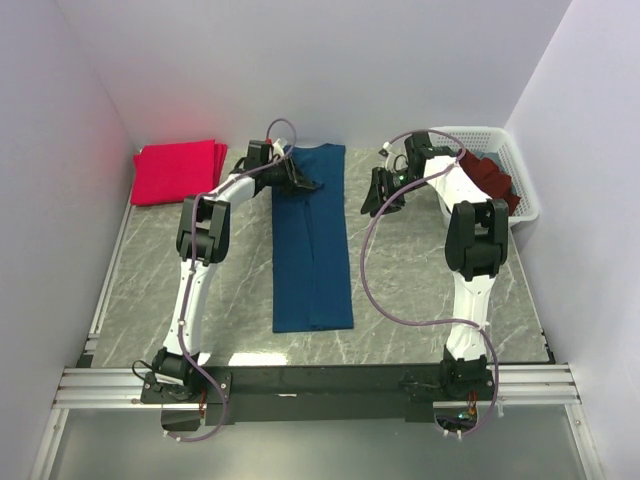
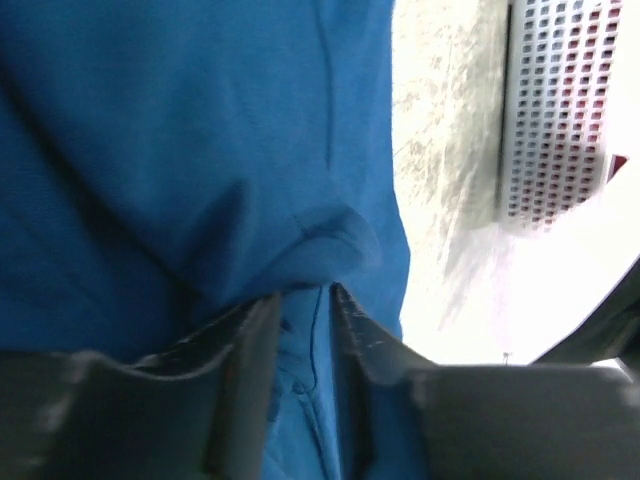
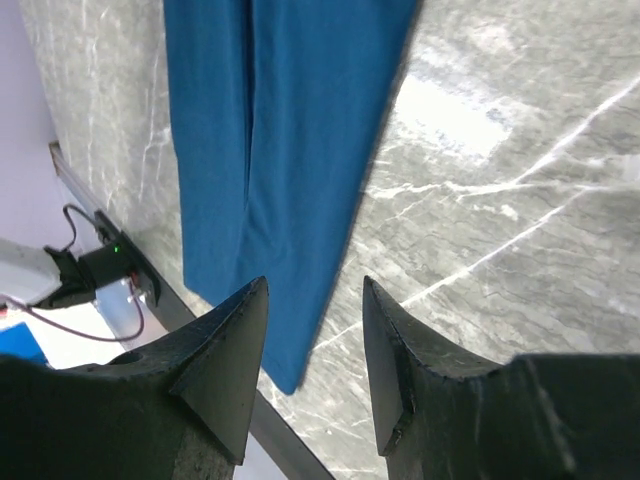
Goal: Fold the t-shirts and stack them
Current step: Fold the tshirt
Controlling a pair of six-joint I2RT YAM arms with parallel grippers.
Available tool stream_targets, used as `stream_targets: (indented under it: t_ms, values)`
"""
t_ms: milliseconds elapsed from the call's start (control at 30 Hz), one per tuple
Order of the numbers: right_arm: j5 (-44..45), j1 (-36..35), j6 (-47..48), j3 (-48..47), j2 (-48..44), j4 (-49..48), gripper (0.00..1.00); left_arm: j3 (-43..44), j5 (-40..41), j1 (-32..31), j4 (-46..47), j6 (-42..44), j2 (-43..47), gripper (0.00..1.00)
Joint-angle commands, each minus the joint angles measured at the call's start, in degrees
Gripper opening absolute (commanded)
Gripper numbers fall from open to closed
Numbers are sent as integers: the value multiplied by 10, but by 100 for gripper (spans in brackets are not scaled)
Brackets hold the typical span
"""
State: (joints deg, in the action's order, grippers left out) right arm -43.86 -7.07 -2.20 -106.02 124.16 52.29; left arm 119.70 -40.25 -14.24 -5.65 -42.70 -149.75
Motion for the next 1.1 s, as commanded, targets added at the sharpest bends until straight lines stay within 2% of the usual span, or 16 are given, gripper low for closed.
stream_targets:
  t_ms: [0, 33, 167, 300, 333, 500, 567, 633, 667, 733, 767, 833, 867, 967, 1033, 1067]
  values:
    - [-33, 1, 32, -16, -40, 25, 50, 37, -7, -1, -45, 88, 22, 40]
    - [-37, 0, 39, -30, -47, 42, 51, 31, -18, 0, -35, 97, 39, 50]
    - [-25, -8, 89, -62, -88, 69, 57, -11, -24, 0, -36, 169, 186, 69]
    - [44, -23, 146, -67, -167, 66, 60, -114, -12, 1, -48, 284, 336, 89]
    - [84, -27, 158, -58, -208, 49, 61, -139, -5, 1, -50, 305, 369, 99]
    - [163, -57, 239, -7, -327, -31, 70, -306, 100, 1, -28, 398, 581, 99]
    - [148, -62, 259, 47, -381, -98, 88, -350, 128, 1, -16, 421, 652, 99]
    - [145, -67, 262, 110, -429, -145, 95, -402, 131, 1, -19, 477, 689, 99]
    - [95, -69, 312, 122, -443, -152, 100, -419, 120, 1, -38, 528, 718, 99]
    - [55, -95, 373, 152, -470, -118, 100, -430, 54, 1, -143, 607, 740, 99]
    - [69, -118, 422, 165, -479, -107, 99, -462, 26, 1, -169, 676, 767, 99]
    - [103, -161, 477, 224, -508, -87, 99, -523, -11, 0, -200, 730, 806, 99]
    - [114, -203, 511, 253, -518, -91, 99, -594, -50, -2, -204, 785, 854, 98]
    - [146, -273, 551, 386, -566, -125, 94, -726, -83, -27, -196, 847, 944, 93]
    - [173, -312, 566, 476, -588, -146, 90, -777, -86, -54, -217, 900, 976, 84]
    - [182, -348, 574, 504, -593, -156, 87, -826, -62, -98, -210, 918, 1005, 80]
